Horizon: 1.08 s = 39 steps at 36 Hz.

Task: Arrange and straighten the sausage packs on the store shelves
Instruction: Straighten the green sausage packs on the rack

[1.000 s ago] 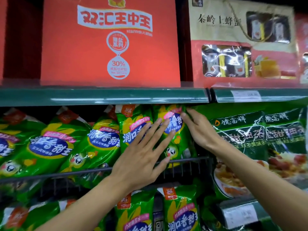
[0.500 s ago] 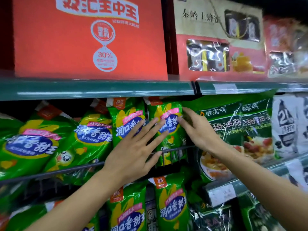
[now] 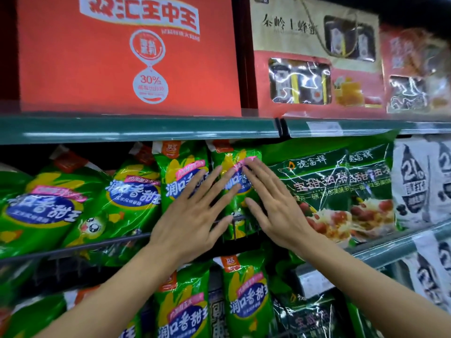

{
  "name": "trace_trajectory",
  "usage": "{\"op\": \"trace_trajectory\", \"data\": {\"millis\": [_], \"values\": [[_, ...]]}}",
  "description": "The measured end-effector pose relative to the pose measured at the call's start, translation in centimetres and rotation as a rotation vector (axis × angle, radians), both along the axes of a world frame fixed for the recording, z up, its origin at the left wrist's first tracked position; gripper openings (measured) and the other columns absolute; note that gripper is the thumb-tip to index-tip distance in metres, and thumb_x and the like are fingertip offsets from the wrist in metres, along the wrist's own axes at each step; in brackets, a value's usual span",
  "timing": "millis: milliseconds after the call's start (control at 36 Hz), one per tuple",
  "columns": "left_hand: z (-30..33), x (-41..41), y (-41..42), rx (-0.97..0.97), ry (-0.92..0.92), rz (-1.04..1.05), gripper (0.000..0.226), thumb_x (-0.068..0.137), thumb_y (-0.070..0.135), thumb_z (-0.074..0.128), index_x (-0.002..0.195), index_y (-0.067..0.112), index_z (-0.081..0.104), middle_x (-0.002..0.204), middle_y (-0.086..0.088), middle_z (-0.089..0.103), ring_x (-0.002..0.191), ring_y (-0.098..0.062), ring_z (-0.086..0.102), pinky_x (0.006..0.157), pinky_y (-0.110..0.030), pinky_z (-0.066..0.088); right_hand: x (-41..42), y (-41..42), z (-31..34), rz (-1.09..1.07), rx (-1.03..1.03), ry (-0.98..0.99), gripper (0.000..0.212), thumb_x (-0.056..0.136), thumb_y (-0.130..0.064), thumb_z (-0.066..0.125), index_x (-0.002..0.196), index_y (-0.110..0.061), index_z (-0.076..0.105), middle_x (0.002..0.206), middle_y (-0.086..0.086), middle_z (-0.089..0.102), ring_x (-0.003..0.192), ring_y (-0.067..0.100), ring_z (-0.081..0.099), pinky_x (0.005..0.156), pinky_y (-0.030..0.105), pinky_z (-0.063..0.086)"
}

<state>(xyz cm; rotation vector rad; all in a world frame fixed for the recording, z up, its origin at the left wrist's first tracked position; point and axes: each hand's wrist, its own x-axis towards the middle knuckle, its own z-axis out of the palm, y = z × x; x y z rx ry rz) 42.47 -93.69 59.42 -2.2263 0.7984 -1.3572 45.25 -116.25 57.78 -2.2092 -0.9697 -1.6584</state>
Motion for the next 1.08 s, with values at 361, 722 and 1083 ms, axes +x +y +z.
{"op": "trace_trajectory", "data": {"millis": [361,722,1083], "values": [[0.3,-0.3,-0.6,0.010,0.008,0.104,0.066,0.108,0.054,0.024,0.164,0.022,0.008,0.172,-0.001,-0.006,0.158,-0.020,-0.004,0.126,-0.049,0.010,2.2,0.6,-0.4,-0.052,-0.010,0.052,0.066,0.109,-0.040,0.036,0.162,-0.013,0.009,0.170,0.000,0.004,0.156,0.011,0.002,0.126,0.042,0.017],[0.1,-0.7,-0.8,-0.020,0.018,0.175,0.066,0.107,0.056,0.025,0.163,0.025,0.008,0.171,0.005,-0.004,0.158,-0.019,-0.003,0.127,-0.048,0.012,2.8,0.6,-1.0,-0.105,-0.005,-0.008,0.064,0.108,-0.048,0.029,0.162,-0.019,0.009,0.170,-0.003,0.003,0.157,0.014,0.003,0.125,0.048,0.018],[0.0,-1.0,-0.9,-0.039,-0.001,0.190,0.066,0.107,0.056,0.028,0.163,0.029,0.008,0.171,0.008,-0.002,0.158,-0.022,-0.008,0.126,-0.054,0.010,2.8,0.3,-0.5,-0.080,-0.065,0.055,0.067,0.107,-0.053,0.024,0.162,-0.017,0.009,0.170,-0.006,0.002,0.157,0.013,-0.004,0.126,0.047,0.011]]}}
